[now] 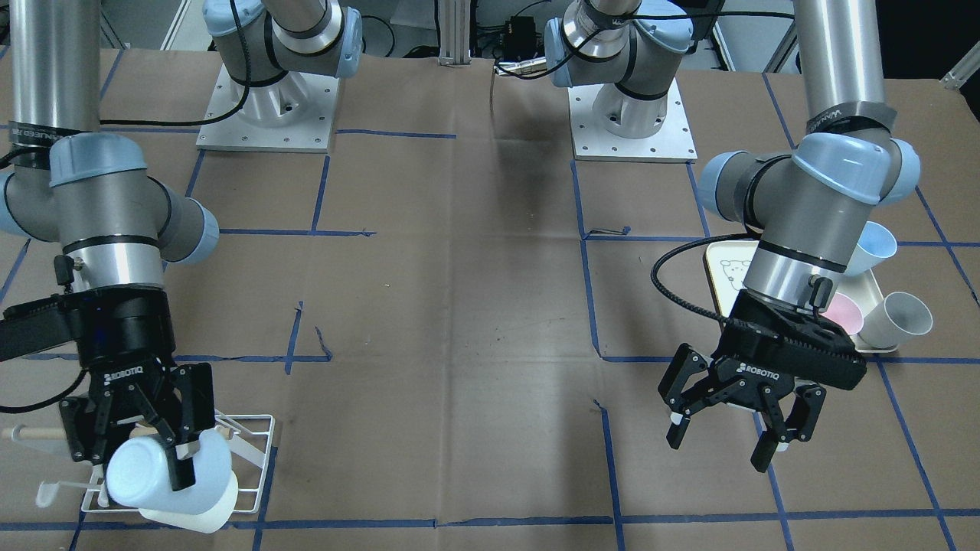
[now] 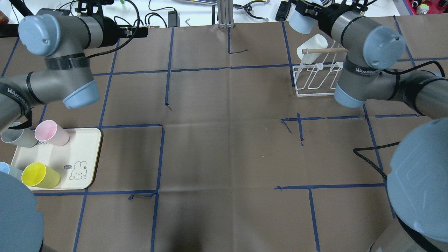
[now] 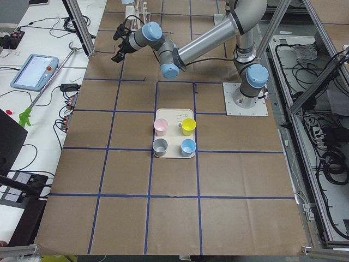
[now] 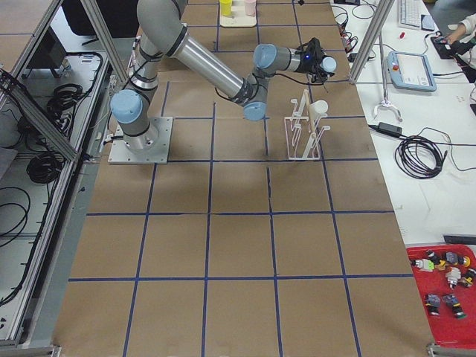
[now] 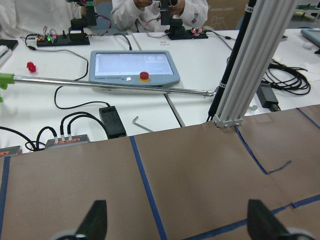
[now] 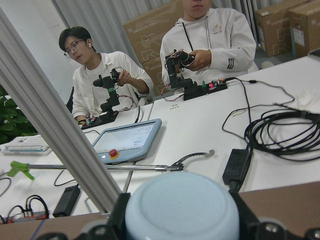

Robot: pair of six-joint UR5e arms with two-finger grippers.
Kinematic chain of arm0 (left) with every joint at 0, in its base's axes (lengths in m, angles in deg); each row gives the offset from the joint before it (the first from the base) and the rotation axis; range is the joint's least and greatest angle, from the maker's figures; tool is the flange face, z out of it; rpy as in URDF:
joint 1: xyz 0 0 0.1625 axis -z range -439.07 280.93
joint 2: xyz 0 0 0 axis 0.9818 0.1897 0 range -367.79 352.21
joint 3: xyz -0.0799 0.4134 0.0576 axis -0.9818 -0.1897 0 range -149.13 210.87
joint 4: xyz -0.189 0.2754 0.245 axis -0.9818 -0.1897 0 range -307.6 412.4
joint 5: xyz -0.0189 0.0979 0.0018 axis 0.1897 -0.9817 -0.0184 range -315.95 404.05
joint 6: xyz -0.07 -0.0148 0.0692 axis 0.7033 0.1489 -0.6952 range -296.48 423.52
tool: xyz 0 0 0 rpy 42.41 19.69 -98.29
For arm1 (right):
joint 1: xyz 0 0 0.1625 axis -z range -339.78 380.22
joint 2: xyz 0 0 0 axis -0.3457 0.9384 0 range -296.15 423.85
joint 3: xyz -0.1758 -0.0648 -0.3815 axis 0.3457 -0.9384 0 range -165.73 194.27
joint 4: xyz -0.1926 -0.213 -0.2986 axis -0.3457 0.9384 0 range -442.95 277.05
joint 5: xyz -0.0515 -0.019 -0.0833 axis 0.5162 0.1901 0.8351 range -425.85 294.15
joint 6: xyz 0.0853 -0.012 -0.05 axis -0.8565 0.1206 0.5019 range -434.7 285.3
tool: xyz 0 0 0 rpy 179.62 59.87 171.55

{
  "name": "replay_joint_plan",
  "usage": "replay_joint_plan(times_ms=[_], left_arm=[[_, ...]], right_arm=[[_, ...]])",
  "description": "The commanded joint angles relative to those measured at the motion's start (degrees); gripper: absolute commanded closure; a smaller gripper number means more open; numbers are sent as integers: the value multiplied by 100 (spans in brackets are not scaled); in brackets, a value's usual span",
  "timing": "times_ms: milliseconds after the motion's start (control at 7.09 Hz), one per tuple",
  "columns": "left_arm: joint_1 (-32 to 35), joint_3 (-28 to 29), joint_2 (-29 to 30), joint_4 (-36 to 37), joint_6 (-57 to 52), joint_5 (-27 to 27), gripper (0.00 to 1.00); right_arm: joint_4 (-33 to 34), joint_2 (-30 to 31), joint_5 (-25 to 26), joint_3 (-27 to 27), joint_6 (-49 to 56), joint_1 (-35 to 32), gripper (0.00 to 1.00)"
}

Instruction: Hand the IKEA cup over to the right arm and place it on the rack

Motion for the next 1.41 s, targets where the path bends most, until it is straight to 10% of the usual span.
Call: replay_joint_plan(times_ms=[0, 565, 1270], left_arm=[[338, 640, -422, -2380, 435, -1072, 0], [637, 721, -1705, -5689, 1026, -1885, 0], [585, 563, -1989, -5995, 993, -1788, 0]], right_arm=[[-289, -48, 25, -275, 1799, 389, 94], [-527, -251, -63, -285, 2410, 1216, 94], [-457, -444, -81, 56, 2420, 1217, 94]])
